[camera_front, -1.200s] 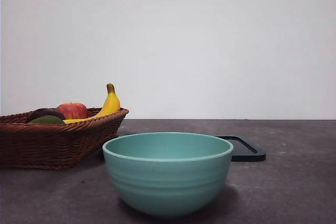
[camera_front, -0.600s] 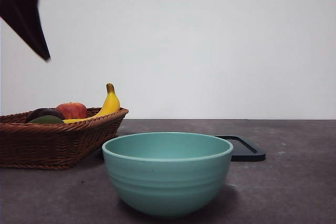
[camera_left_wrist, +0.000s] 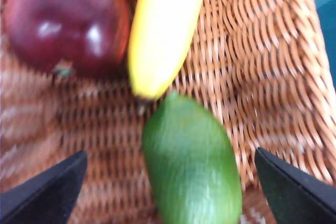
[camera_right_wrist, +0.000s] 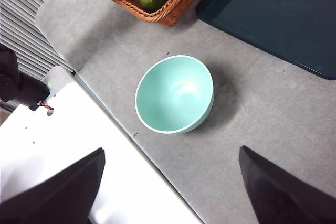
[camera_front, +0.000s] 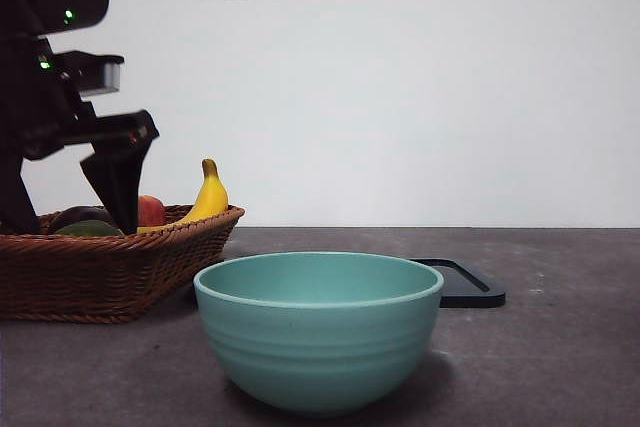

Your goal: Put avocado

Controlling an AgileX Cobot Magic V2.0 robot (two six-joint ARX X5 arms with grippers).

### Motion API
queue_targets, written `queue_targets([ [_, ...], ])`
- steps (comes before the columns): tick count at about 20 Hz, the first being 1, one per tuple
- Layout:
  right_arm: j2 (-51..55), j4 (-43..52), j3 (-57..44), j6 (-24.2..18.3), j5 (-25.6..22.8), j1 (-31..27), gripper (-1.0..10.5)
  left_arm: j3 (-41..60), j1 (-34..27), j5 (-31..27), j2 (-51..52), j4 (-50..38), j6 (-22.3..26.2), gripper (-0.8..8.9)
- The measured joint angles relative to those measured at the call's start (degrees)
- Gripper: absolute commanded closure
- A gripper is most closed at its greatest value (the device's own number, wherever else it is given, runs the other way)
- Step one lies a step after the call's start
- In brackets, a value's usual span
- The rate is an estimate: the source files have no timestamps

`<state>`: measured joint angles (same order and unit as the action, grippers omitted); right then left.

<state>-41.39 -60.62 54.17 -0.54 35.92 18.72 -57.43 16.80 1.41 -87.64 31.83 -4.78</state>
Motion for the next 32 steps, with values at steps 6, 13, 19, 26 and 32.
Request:
queue_targets([
  [6,-0.02,0.0,0.0,0.33,0.0,0.0,5.4,-0.07,0.33,-0.13,-3.52,-0.68,0.0,5.06],
  [13,0.0,0.02,0.0,0.33,0.0,0.0,5.4,-0.33,0.33,-0.11,-3.5,-0.11,0.0,6.06],
  [19,0.0,0.02,0.0,0.35,0.0,0.0,5.4,-0.39,0.55,0.94,4.42,3.04,-0.04,6.05],
  [26,0.0,0.02,0.0,0.33,-0.52,0.0,5.4,-0.44,9.2,13.07,19.71,6.25,-1.73,6.05],
  [32,-0.02,0.02,0.0,0.35,-1.66,0.0,5.4,-0.48,23.87,13.57,15.82,4.76,-2.19,6.05],
])
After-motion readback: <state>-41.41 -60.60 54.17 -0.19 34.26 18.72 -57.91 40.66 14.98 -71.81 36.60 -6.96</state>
